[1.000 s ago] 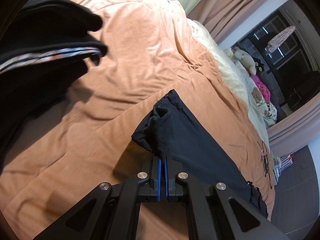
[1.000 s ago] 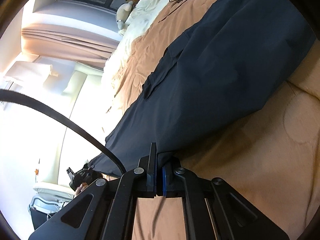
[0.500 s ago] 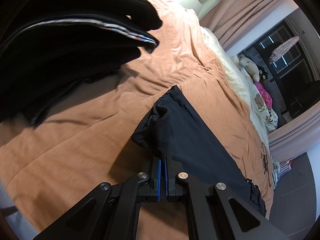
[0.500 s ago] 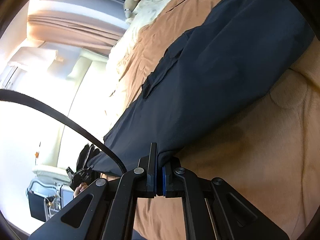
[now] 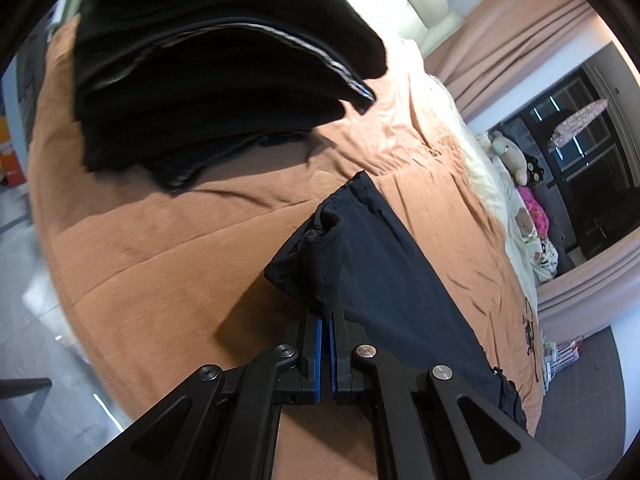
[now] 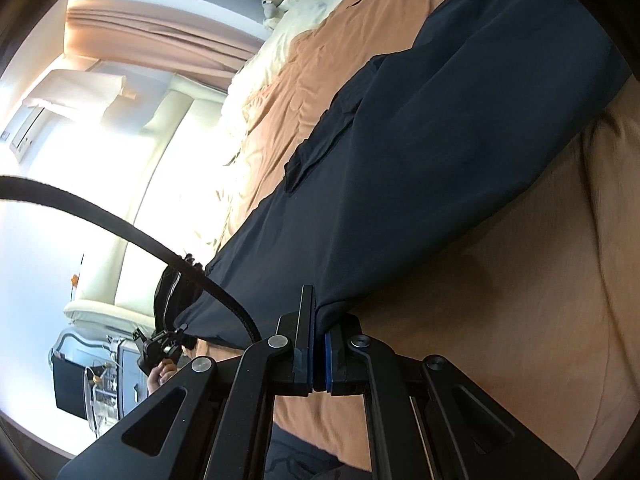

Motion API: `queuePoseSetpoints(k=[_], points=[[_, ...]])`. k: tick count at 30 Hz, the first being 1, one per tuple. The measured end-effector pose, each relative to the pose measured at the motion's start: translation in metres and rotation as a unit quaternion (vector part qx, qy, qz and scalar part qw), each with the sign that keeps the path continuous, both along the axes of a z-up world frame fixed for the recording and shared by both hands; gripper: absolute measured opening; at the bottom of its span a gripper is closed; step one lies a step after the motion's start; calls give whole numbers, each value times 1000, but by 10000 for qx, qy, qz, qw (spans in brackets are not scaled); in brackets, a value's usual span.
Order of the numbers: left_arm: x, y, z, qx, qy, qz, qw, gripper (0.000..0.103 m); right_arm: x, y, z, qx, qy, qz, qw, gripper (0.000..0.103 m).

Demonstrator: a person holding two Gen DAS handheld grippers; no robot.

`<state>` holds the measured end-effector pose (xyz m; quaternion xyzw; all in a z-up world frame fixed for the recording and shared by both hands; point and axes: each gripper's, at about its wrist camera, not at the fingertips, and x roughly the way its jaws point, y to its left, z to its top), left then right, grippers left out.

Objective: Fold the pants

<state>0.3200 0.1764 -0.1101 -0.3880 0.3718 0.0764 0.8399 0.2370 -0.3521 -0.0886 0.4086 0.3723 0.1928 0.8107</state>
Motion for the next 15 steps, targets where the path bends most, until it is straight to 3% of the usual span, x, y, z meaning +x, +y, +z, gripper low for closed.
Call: queuePoseSetpoints(k=[11, 15], points=[[-19, 27, -3, 193, 107, 99, 9997, 3, 0, 20, 3, -234, 54, 321, 9992, 1], [-13, 30, -19, 174, 345, 93, 9992, 3, 11, 26, -4, -739, 373, 419, 9957, 5]])
